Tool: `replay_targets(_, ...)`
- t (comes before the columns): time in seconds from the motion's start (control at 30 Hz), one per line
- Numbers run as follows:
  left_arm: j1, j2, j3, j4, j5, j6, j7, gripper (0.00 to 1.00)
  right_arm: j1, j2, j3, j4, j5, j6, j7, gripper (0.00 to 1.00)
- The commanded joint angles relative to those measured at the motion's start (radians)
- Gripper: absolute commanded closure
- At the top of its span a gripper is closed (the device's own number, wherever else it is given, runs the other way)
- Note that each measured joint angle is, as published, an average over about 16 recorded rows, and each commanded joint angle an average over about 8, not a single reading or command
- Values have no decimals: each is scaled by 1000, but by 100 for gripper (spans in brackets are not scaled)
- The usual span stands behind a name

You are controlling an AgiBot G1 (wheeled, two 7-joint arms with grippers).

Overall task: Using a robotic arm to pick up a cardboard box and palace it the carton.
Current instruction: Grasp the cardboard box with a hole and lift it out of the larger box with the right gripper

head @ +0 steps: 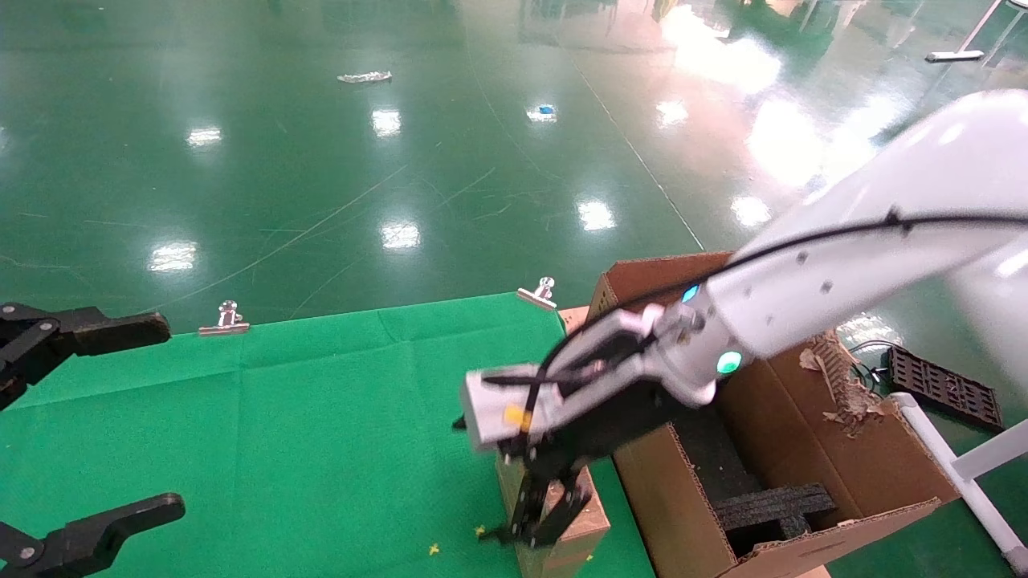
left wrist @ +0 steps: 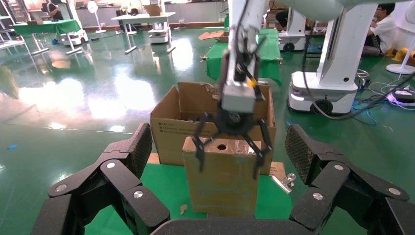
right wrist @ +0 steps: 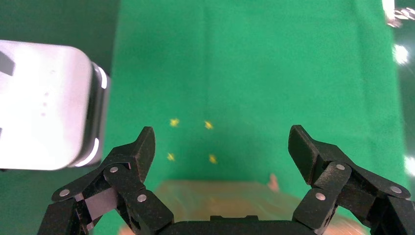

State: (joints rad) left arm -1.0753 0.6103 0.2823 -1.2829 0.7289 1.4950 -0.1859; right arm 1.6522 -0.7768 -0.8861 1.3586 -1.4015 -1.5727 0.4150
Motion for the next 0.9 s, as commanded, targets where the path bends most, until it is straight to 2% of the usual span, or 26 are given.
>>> replay_targets(0.03,0,0,0,0,0,0,0,0,52,1,-31,0,-9,-3,31,0)
replay_targets(0.23,0,0,1,0,0,0,0,0,210,8,-164,0,-24,-8,99,0)
replay_targets(0.43,0,0,1,0,-1,0,1,0,329,-11,-326,0,-45,-7,155,0)
replay_targets(0.7,0,-1,2,0,-1,-1,1,0,419,-57,-519,0,-32,0,223,0)
replay_targets(0.9,0,-1,2,0,-1,-1,1,0,469,-97,-625,-1,-21,8,278,0)
